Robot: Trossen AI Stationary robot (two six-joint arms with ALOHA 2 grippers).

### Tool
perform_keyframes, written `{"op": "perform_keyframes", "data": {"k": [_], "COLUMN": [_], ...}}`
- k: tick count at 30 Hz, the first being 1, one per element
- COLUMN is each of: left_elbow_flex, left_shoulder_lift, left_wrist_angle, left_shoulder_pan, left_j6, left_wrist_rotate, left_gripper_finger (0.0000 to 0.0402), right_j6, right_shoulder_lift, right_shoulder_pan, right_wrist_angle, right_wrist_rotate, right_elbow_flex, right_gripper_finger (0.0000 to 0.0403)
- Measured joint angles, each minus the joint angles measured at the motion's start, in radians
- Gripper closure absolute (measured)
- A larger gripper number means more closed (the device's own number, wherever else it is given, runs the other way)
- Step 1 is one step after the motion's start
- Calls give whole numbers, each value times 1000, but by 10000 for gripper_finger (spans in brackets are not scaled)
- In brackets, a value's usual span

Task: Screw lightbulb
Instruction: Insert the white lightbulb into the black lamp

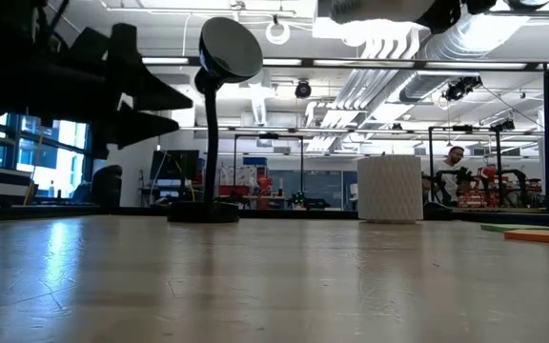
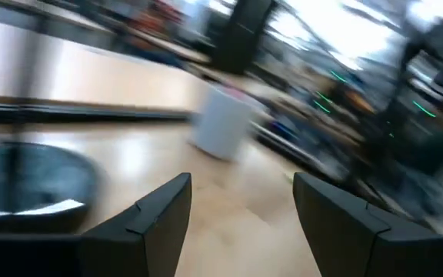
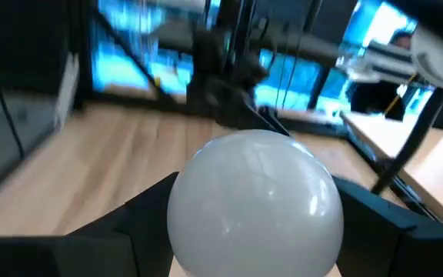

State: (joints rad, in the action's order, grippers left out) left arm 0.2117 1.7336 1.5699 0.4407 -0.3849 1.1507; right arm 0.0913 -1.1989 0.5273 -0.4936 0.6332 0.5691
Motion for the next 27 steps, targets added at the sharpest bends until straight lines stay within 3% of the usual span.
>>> {"op": "perform_keyframes", "data": {"k": [3,10,16,23,27], "left_elbow_flex": [2,60,133,166,167], "left_shoulder_lift": [0,1,2,2,2], "left_wrist_angle": [-2,-7,-132,-171,-192], "left_shoulder_pan": [-26,-185,-354,-521,-589], "left_j6": [-30,81,120,271,255], "left_wrist_rotate": [98,89,19,-209,-256], "left_gripper_finger": [177,177,177,167,146], "right_j6": [23,56,40,18,25], "right_shoulder_lift": [-12,-7,-6,-6,-6], "right_shoulder_pan": [-6,-3,-3,-3,-3], "right_wrist_angle": [-99,-95,-89,-71,-76], "right_wrist_rotate": [2,0,-24,-43,-42], "right_elbow_flex": [-25,-26,-26,-26,-26], "right_gripper_finger": [139,139,139,139,139]}}
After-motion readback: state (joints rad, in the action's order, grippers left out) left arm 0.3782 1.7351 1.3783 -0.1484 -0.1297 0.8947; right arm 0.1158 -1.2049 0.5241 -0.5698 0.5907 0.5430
